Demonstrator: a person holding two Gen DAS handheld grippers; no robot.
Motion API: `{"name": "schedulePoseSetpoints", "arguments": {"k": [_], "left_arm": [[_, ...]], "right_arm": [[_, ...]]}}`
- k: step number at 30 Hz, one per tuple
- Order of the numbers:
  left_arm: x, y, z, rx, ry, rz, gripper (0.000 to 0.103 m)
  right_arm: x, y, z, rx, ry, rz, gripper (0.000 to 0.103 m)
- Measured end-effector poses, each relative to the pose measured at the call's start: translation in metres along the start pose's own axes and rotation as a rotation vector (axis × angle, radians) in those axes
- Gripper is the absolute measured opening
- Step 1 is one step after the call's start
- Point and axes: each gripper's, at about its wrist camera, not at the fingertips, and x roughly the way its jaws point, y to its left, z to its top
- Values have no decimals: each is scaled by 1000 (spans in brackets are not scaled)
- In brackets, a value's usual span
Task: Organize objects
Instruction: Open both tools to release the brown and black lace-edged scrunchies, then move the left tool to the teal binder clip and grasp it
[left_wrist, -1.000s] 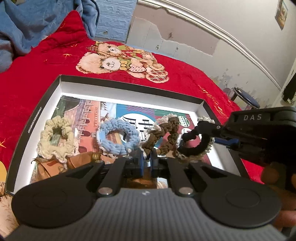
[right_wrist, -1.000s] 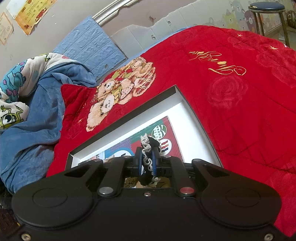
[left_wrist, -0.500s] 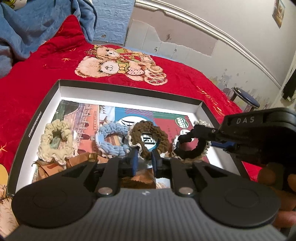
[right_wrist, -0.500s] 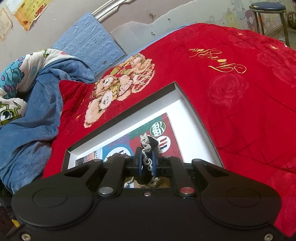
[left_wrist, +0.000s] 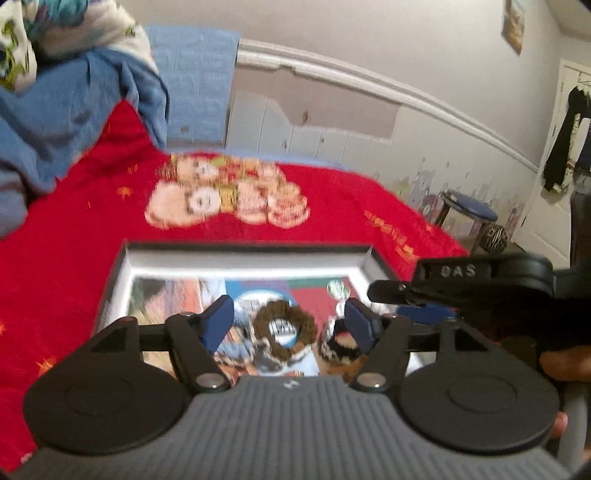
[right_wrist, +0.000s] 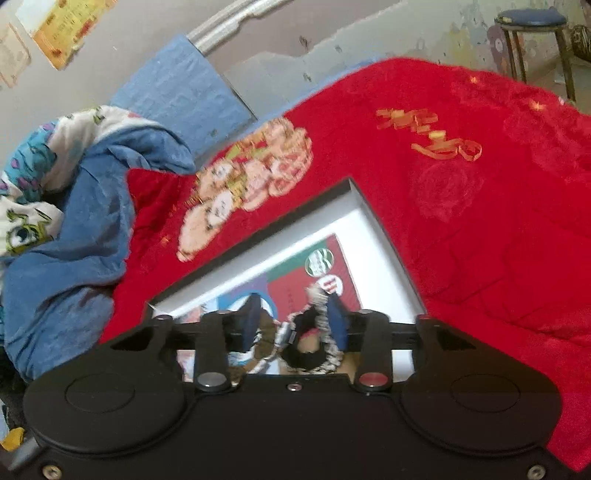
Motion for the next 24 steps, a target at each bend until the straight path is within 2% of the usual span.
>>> {"name": "schedulePoseSetpoints", "arguments": {"k": [5,11,14,16,18,21,24], "left_arm": [[-47,-2,26,53,-60,-41,85],[-103,-2,40,182,-106,-37,90],[-125,2,22,292,-77,-35,93],[-134,3,4,316,-52,6,92],[-140,7,-17,310,-37,9,93],[-143,12,-51,355,-38,-72,92],[-128,11,-70,443,6,-132,92]], "right_arm": [[-47,20,-4,-17,-73,50,52],[-110,60,-9,-46,-192,45,59],[-146,76,-21,-101,-232,44,66],[-164,81,-33,-118,-245,35,68],[-179,83,-49,-149,-237,23,68],[-196,79,-79,-190,-242,-20,68],[-206,66,-110,-219,-242,-54,69]]}}
